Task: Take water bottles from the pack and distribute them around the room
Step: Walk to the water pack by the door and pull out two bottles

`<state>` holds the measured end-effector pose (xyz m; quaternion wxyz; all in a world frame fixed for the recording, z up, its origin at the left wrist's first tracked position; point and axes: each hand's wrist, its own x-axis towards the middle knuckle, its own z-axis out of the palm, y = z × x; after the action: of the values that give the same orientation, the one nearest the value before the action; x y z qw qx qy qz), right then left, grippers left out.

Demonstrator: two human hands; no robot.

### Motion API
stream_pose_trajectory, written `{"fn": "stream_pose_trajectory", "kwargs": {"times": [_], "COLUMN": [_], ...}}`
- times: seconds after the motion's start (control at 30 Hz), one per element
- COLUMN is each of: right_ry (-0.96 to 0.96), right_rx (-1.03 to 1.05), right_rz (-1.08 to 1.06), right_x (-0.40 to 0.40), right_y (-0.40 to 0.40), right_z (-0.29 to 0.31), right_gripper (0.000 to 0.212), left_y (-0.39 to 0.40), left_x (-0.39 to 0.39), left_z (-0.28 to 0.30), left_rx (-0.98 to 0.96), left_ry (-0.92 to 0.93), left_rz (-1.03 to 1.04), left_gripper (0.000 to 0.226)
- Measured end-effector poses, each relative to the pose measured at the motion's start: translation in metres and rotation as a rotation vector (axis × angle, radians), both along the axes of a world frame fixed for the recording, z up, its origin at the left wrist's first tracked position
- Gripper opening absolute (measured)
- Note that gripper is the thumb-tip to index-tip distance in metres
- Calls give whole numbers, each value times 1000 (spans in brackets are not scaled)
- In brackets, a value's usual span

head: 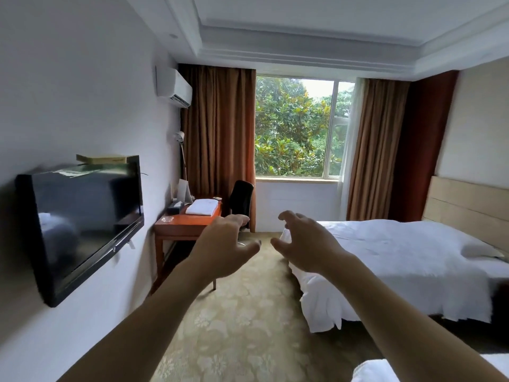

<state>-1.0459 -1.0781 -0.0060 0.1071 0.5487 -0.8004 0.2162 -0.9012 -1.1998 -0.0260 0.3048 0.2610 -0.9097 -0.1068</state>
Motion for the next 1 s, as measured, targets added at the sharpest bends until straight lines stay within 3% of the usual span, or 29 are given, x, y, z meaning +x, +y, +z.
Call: {"fn": "stream_pose_trajectory", "kwargs": {"times": [0.37,0.57,1.0], "right_ry": [-36,-45,-55], "right_rx": [-41,-47,-80], "right_rz": [33,111,148], "right_x": [-191,-302,-444], "right_y": [-186,-293,-512], "right_z": [-35,-21,-26], "right_gripper": [49,54,55], "left_y": [-175,-268,-481], "left_x": [-186,-285,-425], "left_z": [-24,-5,-2], "left_rx": [-9,-11,16], "left_ry": [-18,-18,39], "left_rz": [28,88,136], "left_gripper": [63,61,70]}}
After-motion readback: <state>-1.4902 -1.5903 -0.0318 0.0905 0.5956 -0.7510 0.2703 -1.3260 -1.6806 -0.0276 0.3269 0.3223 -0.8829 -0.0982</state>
